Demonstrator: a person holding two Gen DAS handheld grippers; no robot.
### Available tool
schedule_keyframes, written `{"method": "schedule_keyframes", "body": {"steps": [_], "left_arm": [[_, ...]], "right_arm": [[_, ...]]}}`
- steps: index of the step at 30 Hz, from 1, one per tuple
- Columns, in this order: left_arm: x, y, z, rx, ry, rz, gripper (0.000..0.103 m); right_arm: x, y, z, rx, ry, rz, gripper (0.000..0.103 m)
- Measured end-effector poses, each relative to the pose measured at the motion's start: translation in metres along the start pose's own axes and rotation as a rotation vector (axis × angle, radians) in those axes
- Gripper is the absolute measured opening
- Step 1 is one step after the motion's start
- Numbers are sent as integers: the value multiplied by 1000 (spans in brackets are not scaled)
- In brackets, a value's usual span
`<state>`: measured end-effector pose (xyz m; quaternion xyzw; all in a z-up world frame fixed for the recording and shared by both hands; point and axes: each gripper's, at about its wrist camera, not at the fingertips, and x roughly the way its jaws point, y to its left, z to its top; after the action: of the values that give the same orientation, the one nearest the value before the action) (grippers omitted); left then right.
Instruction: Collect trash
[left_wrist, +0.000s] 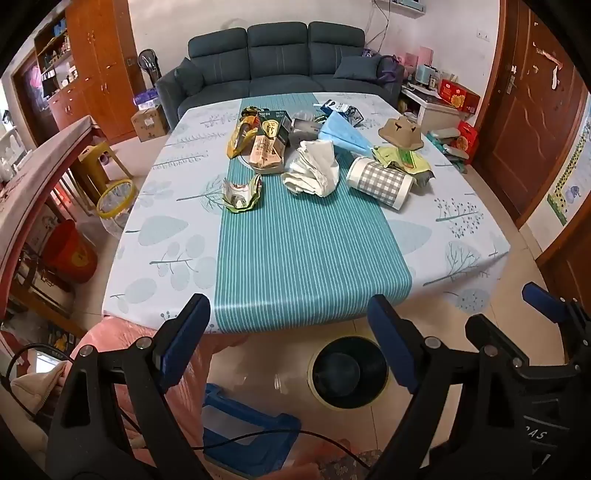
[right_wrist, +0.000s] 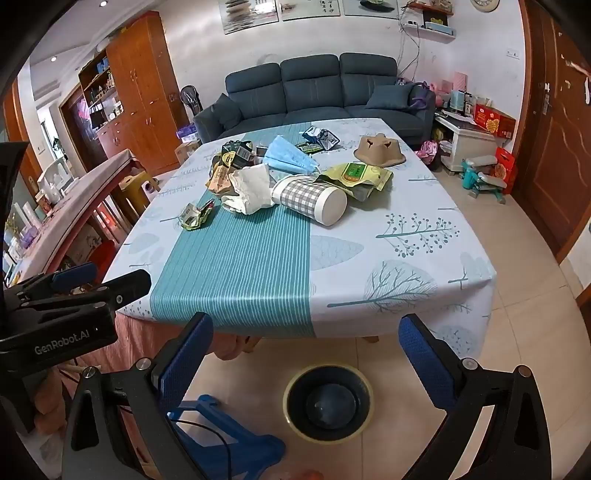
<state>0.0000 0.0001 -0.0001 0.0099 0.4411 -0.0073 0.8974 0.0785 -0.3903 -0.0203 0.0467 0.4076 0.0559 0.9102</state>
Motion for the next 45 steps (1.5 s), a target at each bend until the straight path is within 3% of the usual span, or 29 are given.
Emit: {"method": "schedule_keyframes", "body": {"steps": [14, 45], "left_arm": [[4, 2, 10, -18, 38, -18, 85], [2, 7, 1, -28, 30, -23, 85]], "right_arm": [[1, 0, 0, 0, -3, 1, 102], [0, 0, 1, -2, -3, -2, 102]]}}
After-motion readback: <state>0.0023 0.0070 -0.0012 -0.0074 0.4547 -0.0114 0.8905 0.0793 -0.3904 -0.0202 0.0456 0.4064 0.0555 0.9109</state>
